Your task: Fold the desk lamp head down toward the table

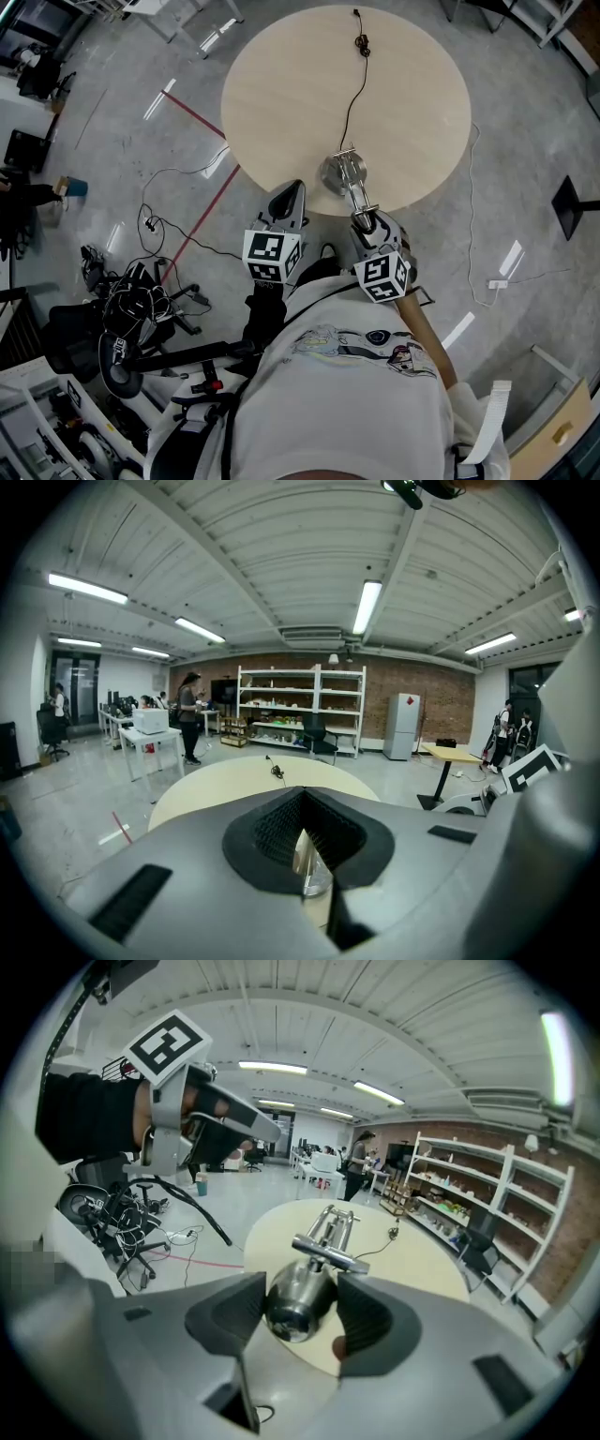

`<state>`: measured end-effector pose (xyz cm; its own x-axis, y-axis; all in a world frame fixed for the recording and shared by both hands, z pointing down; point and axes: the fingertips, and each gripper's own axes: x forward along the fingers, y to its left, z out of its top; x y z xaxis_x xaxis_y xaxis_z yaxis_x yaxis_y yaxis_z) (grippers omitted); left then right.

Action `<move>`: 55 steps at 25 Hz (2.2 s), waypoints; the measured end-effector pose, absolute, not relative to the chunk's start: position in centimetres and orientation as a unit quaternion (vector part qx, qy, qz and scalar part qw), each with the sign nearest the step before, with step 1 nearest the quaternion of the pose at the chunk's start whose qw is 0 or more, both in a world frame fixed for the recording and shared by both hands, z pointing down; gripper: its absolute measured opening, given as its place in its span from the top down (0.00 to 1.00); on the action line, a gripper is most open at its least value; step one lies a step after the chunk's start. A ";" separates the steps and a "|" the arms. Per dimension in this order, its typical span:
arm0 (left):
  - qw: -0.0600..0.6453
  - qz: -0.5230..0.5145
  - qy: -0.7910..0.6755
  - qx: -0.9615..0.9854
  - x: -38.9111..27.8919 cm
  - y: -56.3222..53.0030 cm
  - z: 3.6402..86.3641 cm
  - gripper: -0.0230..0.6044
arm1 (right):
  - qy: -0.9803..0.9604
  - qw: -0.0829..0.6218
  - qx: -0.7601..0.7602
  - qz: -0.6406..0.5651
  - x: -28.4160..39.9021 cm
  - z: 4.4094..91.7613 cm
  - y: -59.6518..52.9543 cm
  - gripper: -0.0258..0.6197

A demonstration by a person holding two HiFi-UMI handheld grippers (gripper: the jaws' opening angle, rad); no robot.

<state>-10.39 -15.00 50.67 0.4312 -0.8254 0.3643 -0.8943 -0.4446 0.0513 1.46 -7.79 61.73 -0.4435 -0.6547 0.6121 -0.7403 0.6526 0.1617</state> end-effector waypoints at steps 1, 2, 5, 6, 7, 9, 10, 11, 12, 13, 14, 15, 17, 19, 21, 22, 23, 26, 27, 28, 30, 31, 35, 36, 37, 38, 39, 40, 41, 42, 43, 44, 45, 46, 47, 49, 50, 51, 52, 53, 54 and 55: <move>0.119 0.145 -0.514 0.837 -10.5 -15.0 50.7 0.96 | -0.847 0.330 0.412 0.066 1.4 61.9 -7.7 0.60; 0.119 0.145 -0.514 0.837 -10.5 -15.0 50.8 0.96 | -0.847 0.331 0.411 0.066 1.4 62.0 -7.7 0.60; 0.120 0.144 -0.514 0.837 -10.5 -15.1 50.8 0.96 | -0.846 0.334 0.409 0.070 1.6 62.3 -7.7 0.60; 0.120 0.144 -0.514 0.837 -10.4 -15.1 50.8 0.96 | -0.846 0.335 0.409 0.072 1.6 62.5 -7.6 0.60; 0.120 0.144 -0.513 0.838 -10.4 -15.1 50.7 0.96 | -0.845 0.336 0.409 0.074 1.7 62.6 -7.6 0.60; 0.120 0.144 -0.512 0.838 -10.4 -15.0 50.7 0.96 | -0.844 0.339 0.408 0.079 1.7 63.0 -7.4 0.60; 0.120 0.144 -0.512 0.838 -10.4 -15.0 50.7 0.96 | -0.844 0.339 0.407 0.083 1.7 63.3 -7.3 0.60; 0.120 0.144 -0.512 0.838 -10.5 -15.0 50.7 0.96 | -0.844 0.340 0.407 0.088 1.7 63.5 -7.3 0.60; 0.120 0.144 -0.513 0.838 -10.5 -15.0 50.7 0.96 | -0.843 0.340 0.406 0.094 1.7 63.7 -7.3 0.60; 0.120 0.145 -0.513 0.837 -10.5 -15.1 50.7 0.96 | -0.843 0.340 0.405 0.101 1.8 63.9 -7.4 0.60; 0.120 0.145 -0.514 0.837 -10.4 -15.2 50.7 0.96 | -0.843 0.339 0.404 0.108 2.0 64.2 -7.4 0.61; 0.119 0.146 -0.514 0.837 -10.4 -15.3 50.7 0.96 | -0.842 0.339 0.404 0.115 2.1 64.4 -7.5 0.61; 0.119 0.148 -0.516 0.836 -10.6 -15.4 50.8 0.96 | -0.841 0.338 0.403 0.124 2.2 64.9 -7.5 0.62; 0.119 0.151 -0.517 0.834 -10.8 -15.4 50.9 0.96 | -0.841 0.339 0.402 0.129 2.1 65.4 -7.5 0.63; 0.119 0.153 -0.518 0.833 -11.0 -15.5 51.0 0.96 | -0.840 0.340 0.401 0.135 2.1 65.8 -7.6 0.63; 0.119 0.154 -0.518 0.833 -11.2 -15.6 51.0 0.96 | -0.839 0.341 0.401 0.138 2.1 66.0 -7.6 0.63; 0.118 0.155 -0.518 0.833 -11.3 -15.6 50.9 0.96 | -0.838 0.341 0.401 0.142 2.0 66.2 -7.7 0.63; 0.117 0.156 -0.518 0.833 -11.6 -15.8 50.9 0.96 | -0.837 0.344 0.398 0.151 1.9 66.7 -7.7 0.64; 0.117 0.155 -0.518 0.833 -11.6 -15.9 50.9 0.96 | -0.836 0.345 0.397 0.154 1.9 66.9 -7.7 0.64; 0.117 0.155 -0.518 0.833 -11.6 -16.0 50.8 0.96 | -0.836 0.346 0.396 0.157 1.9 67.0 -7.7 0.64; 0.116 0.154 -0.517 0.834 -11.7 -16.1 50.7 0.96 | -0.835 0.349 0.393 0.162 1.8 67.2 -7.7 0.65; 0.115 0.153 -0.517 0.835 -11.6 -16.2 50.6 0.96 | -0.835 0.350 0.392 0.164 1.8 67.3 -7.6 0.65; 0.113 0.151 -0.514 0.837 -11.5 -16.6 50.4 0.96 | -0.834 0.355 0.386 0.175 1.7 67.9 -7.7 0.66; 0.113 0.151 -0.514 0.837 -11.5 -16.7 50.3 0.96 | -0.833 0.356 0.384 0.178 1.7 68.0 -7.8 0.66; 0.113 0.151 -0.515 0.837 -11.6 -16.8 50.3 0.96 | -0.832 0.357 0.383 0.183 1.7 68.2 -7.9 0.66; 0.112 0.151 -0.516 0.836 -11.7 -16.8 50.3 0.96 | -0.831 0.358 0.381 0.188 1.7 68.4 -7.9 0.66; 0.112 0.151 -0.517 0.835 -11.8 -16.9 50.2 0.96 | -0.830 0.359 0.380 0.192 1.8 68.5 -8.0 0.67; 0.112 0.151 -0.519 0.834 -11.9 -16.9 50.2 0.96 | -0.830 0.360 0.378 0.196 1.8 68.7 -8.0 0.67; 0.111 0.151 -0.521 0.833 -12.0 -16.9 50.1 0.96 | -0.829 0.361 0.377 0.199 1.8 68.9 -8.1 0.67; 0.111 0.151 -0.522 0.832 -12.2 -17.0 50.1 0.96 | -0.828 0.363 0.376 0.203 1.9 69.1 -8.2 0.67; 0.111 0.151 -0.524 0.831 -12.4 -17.0 50.1 0.96 | -0.827 0.364 0.375 0.206 1.9 69.4 -8.2 0.67; 0.111 0.151 -0.526 0.829 -12.6 -17.1 50.1 0.96 | -0.827 0.365 0.374 0.209 1.9 69.7 -8.3 0.67; 0.111 0.151 -0.528 0.828 -12.8 -17.1 50.2 0.96 | -0.826 0.365 0.373 0.213 1.8 69.9 -8.5 0.67; 0.111 0.152 -0.530 0.827 -13.0 -17.2 50.2 0.96 | -0.825 0.366 0.373 0.215 1.8 70.1 -8.6 0.67; 0.111 0.152 -0.532 0.825 -13.2 -17.2 50.2 0.96 | -0.825 0.366 0.372 0.218 1.8 70.3 -8.7 0.67; 0.111 0.154 -0.535 0.823 -13.6 -17.2 50.2 0.96 | -0.824 0.366 0.372 0.221 1.8 70.5 -8.9 0.67; 0.111 0.155 -0.536 0.822 -13.8 -17.2 50.1 0.96 | -0.823 0.366 0.372 0.223 1.7 70.6 -8.9 0.67; 0.111 0.155 -0.538 0.821 -13.9 -17.1 50.1 0.96 | -0.823 0.366 0.372 0.225 1.7 70.8 -9.0 0.67; 0.111 0.156 -0.540 0.820 -14.2 -17.1 50.1 0.96 | -0.822 0.367 0.372 0.227 1.7 70.9 -9.0 0.67; 0.112 0.156 -0.541 0.819 -14.4 -17.1 50.1 0.96 | -0.821 0.368 0.372 0.229 1.7 71.0 -9.0 0.67; 0.112 0.156 -0.543 0.818 -14.6 -17.2 50.1 0.96 | -0.820 0.369 0.372 0.230 1.6 71.1 -9.1 0.67; 0.112 0.156 -0.544 0.817 -14.7 -17.2 50.1 0.96 | -0.820 0.369 0.371 0.232 1.6 71.2 -9.2 0.67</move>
<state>-14.69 -17.21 50.14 0.3604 -0.8533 0.3768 -0.9232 -0.3840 0.0133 1.56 -9.17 71.22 -0.4527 -0.4383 0.7765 -0.7796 0.6172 -0.1062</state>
